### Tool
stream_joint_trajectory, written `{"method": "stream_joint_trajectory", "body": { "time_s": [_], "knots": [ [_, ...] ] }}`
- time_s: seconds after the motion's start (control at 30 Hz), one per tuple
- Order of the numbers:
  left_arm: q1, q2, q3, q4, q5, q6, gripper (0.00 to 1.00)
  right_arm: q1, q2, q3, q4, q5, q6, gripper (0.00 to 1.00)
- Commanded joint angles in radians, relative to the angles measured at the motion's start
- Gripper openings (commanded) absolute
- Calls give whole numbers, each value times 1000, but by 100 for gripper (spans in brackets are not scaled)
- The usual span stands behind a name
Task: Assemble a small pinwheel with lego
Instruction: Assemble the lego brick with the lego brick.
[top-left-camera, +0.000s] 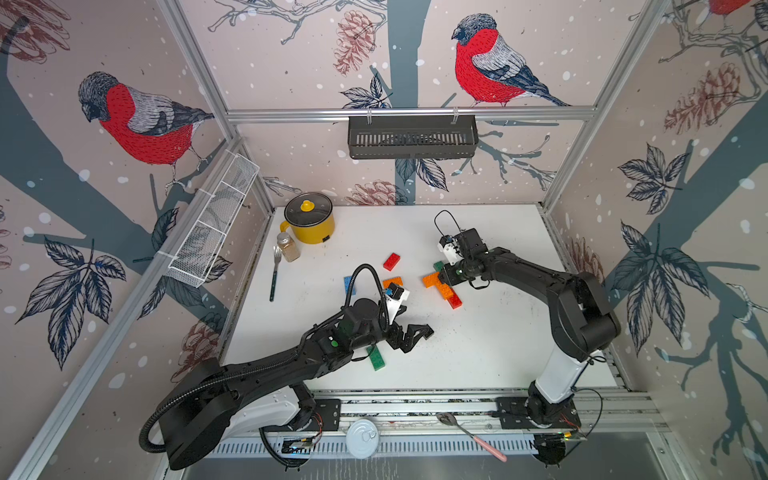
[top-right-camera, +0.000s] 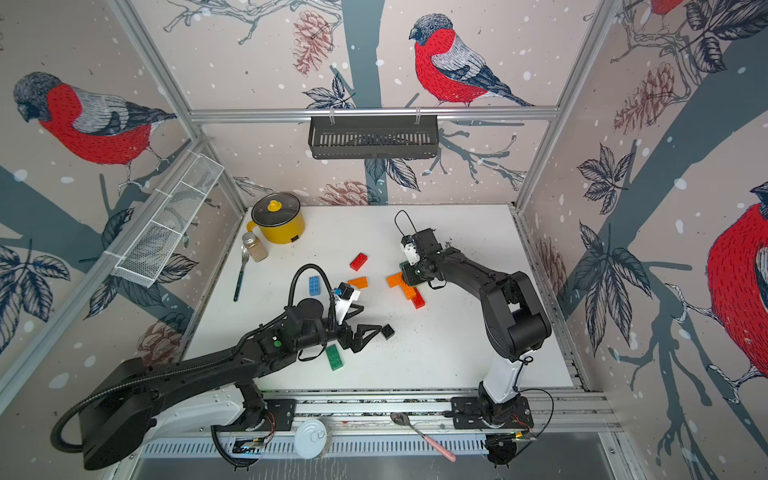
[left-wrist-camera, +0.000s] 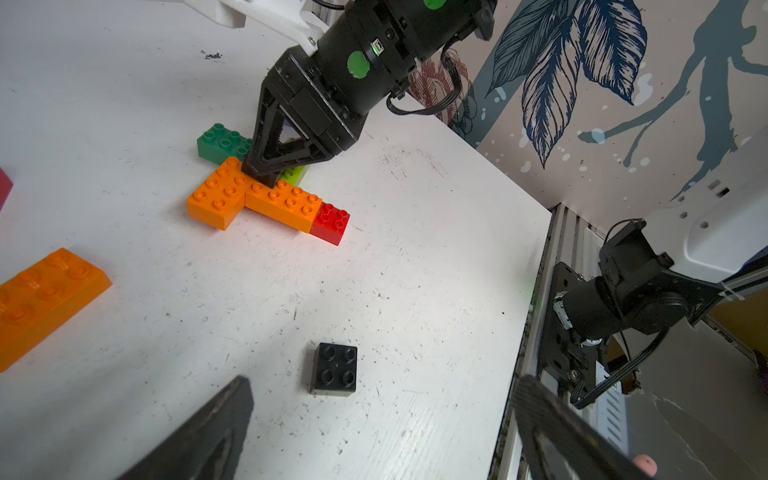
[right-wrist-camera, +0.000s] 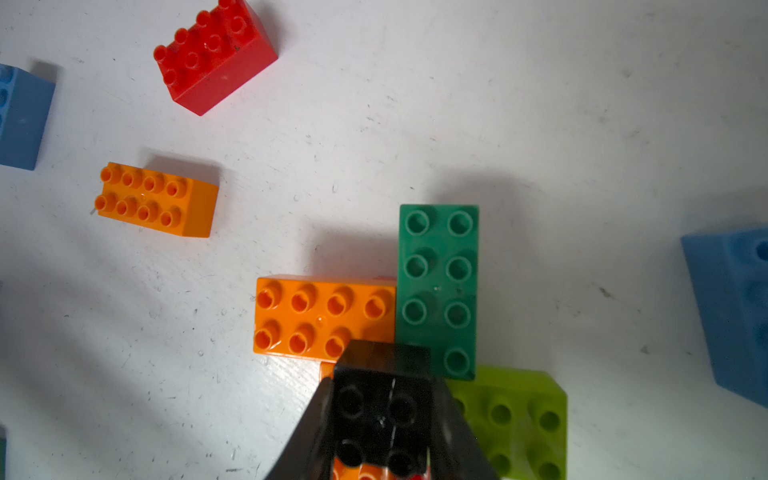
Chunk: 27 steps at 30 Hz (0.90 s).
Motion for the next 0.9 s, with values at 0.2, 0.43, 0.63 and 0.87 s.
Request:
{"method": "stream_joint_trajectory", "body": {
  "time_s": [0.2,0.43,0.63,0.87],
  "knots": [
    [1,-25,-7,19,-10,16,98,-20,55,0,-218,-23,-19,9],
    [1,-24,-7,23,-9,16,98,-37,82,1,-234,-40,-36,9],
    [1,-29,-9,21,-10,20,98,-33,123,3,-244,-10,-32,9],
    [2,-38,-11,18,-22,20,98,-10,134,-25,-239,48,-21,9]
  ]
}}
